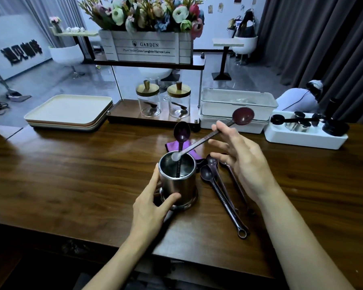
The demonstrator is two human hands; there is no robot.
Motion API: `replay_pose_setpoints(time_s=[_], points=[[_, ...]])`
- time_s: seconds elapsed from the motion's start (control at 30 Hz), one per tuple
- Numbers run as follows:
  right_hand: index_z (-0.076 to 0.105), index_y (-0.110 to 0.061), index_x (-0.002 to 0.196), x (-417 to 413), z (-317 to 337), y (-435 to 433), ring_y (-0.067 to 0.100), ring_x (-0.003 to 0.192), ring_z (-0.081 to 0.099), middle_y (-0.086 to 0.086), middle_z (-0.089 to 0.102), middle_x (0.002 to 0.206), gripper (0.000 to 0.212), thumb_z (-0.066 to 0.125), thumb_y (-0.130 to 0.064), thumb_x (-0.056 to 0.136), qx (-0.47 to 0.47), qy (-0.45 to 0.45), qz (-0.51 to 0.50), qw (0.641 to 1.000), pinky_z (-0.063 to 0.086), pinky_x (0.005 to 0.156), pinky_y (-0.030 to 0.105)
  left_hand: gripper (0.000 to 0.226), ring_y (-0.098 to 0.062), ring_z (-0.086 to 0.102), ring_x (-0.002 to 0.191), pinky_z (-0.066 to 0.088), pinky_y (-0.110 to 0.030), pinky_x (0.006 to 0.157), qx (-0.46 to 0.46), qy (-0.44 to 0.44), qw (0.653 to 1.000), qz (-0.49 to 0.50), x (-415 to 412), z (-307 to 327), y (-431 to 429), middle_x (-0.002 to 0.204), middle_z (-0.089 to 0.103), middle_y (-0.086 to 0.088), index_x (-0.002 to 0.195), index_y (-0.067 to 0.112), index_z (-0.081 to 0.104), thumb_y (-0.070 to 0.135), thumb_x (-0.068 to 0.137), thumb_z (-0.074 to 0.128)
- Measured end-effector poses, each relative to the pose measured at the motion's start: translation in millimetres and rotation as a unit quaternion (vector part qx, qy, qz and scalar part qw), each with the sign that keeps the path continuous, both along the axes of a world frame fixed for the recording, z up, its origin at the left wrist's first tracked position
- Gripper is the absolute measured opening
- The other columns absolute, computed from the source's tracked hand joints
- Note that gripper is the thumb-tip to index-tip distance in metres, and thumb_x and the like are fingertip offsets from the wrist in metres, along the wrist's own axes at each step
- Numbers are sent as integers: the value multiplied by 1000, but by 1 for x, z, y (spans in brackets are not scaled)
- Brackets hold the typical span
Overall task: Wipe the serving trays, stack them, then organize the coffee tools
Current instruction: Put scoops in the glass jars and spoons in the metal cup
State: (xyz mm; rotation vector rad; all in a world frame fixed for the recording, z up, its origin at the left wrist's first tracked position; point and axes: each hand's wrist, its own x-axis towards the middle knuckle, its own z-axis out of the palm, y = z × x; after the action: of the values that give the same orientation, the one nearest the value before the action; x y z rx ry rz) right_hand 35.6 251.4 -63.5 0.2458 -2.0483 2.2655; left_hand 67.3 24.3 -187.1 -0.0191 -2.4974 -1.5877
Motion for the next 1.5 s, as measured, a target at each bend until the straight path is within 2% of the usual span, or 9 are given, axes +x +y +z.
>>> replay_pose_setpoints(time_s=[0.1, 0.47, 0.63, 0.83, 0.97, 1.17, 1.3, 1.4, 1.5], points=[[60, -29, 137, -5, -8, -12, 22, 113, 65, 11, 66, 126, 57, 45, -61, 93, 93, 19, -26, 995, 51, 103, 49, 94, 7, 60, 118, 49, -35, 107, -14, 12, 999, 34, -1, -1, 0, 131, 66, 21, 153, 60, 25, 47, 79, 82], [63, -43, 129, -15, -30, -35, -8, 134, 44, -30, 56, 133, 60, 39, -79, 88, 247, 30, 35, 968, 35, 118, 34, 98, 8, 59, 120, 47, -24, 102, -15, 18, 999, 46, -4, -5, -2, 132, 63, 26, 154, 58, 21, 49, 77, 81], [60, -67, 113, -18, -38, -42, -7, 137, 41, -29, 56, 138, 33, 40, -79, 89, 235, -4, 93, 967, 32, 119, 38, 98, 5, 60, 119, 47, -21, 99, -14, 16, 999, 44, -6, -7, -3, 122, 54, 43, 154, 58, 22, 50, 77, 81], [66, -31, 131, -17, -38, -43, -23, 122, 44, -25, 60, 131, 50, 37, -57, 99, 171, -30, 113, 978, 33, 101, 6, 98, 0, 60, 122, 50, -34, 105, -11, 20, 999, 40, -5, -7, -4, 134, 62, 25, 154, 60, 20, 55, 76, 79], [67, -32, 131, -17, -51, -38, -5, 132, 48, -19, 61, 136, 53, 38, -61, 97, 116, -66, 123, 983, 44, 109, 34, 97, 2, 58, 125, 48, -34, 107, -7, 23, 999, 37, -4, -6, -3, 137, 62, 21, 155, 56, 21, 59, 75, 75], [73, -21, 117, -9, -67, -9, 16, 113, 68, -1, 71, 125, 34, 48, -38, 102, -3, -97, -6, 995, 56, 95, 37, 97, 7, 56, 124, 46, -25, 105, -11, 20, 999, 30, -4, -5, -2, 139, 59, 24, 156, 56, 19, 64, 75, 71], [76, -27, 108, -6, -83, 37, 11, 93, 70, -9, 76, 100, 20, 60, -18, 99, 175, -62, -191, 964, 57, 84, 33, 95, 7, 54, 126, 43, -19, 102, -18, 18, 999, 20, -2, -5, -2, 142, 56, 25, 157, 54, 17, 58, 77, 69], [73, -39, 113, -7, -93, 57, -2, 94, 61, -24, 68, 102, 25, 60, -23, 98, 329, -70, -188, 923, 49, 86, 27, 93, 2, 55, 127, 45, -27, 105, -30, 20, 999, 20, -2, -5, 1, 144, 56, 22, 157, 54, 16, 49, 85, 75], [68, -43, 121, -11, -103, 59, 10, 106, 61, -13, 68, 115, 31, 59, -24, 99, 405, -102, -157, 895, 53, 89, 33, 94, -1, 56, 128, 47, -33, 107, -55, 23, 998, 15, -2, -4, 3, 145, 55, 21, 158, 52, 14, 42, 87, 75]])
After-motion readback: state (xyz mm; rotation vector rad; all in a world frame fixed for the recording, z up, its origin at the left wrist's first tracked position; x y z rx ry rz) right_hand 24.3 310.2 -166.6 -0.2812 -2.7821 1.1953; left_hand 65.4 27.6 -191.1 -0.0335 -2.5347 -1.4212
